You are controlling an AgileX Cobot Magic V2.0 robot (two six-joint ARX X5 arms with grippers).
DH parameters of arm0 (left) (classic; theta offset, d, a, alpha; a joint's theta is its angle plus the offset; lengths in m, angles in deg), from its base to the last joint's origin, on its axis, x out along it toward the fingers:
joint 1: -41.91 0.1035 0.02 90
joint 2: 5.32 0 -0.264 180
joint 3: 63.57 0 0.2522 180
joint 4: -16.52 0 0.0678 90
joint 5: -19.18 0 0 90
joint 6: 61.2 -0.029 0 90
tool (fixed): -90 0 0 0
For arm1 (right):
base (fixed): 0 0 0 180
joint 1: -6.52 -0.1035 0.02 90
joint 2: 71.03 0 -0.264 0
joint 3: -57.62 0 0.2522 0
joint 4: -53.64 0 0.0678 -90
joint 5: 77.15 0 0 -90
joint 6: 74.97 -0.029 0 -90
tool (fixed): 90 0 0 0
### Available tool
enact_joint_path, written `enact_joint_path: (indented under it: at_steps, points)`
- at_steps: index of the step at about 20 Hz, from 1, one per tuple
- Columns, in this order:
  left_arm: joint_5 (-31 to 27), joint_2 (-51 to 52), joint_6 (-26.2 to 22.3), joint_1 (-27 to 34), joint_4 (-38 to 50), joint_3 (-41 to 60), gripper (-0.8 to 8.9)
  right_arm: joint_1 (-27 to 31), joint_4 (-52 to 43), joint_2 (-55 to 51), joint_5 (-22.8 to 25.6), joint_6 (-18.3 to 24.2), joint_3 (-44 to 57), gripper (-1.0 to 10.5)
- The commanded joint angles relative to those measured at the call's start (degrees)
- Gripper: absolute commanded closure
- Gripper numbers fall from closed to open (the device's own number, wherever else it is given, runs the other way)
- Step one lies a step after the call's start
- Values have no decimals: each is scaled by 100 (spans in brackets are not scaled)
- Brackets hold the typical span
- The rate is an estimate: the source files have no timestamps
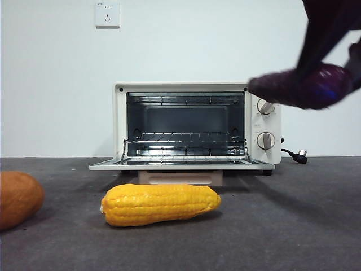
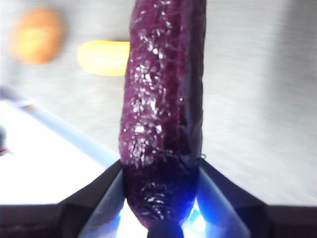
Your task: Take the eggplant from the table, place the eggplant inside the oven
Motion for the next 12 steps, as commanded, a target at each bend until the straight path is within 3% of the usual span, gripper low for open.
enact_joint_path:
  at_steps: [1, 8, 12]
  points:
    - [24, 11, -9, -20, 4, 24, 819, -92, -356, 22, -85, -157, -28, 963]
    - [24, 11, -7, -22, -52, 24, 819, -92, -2382, 1123, -1204, -1307, -61, 963]
    - [24, 11, -7, -26, -55, 24, 819, -92, -3475, 2105, -1412, -2127, -417, 963]
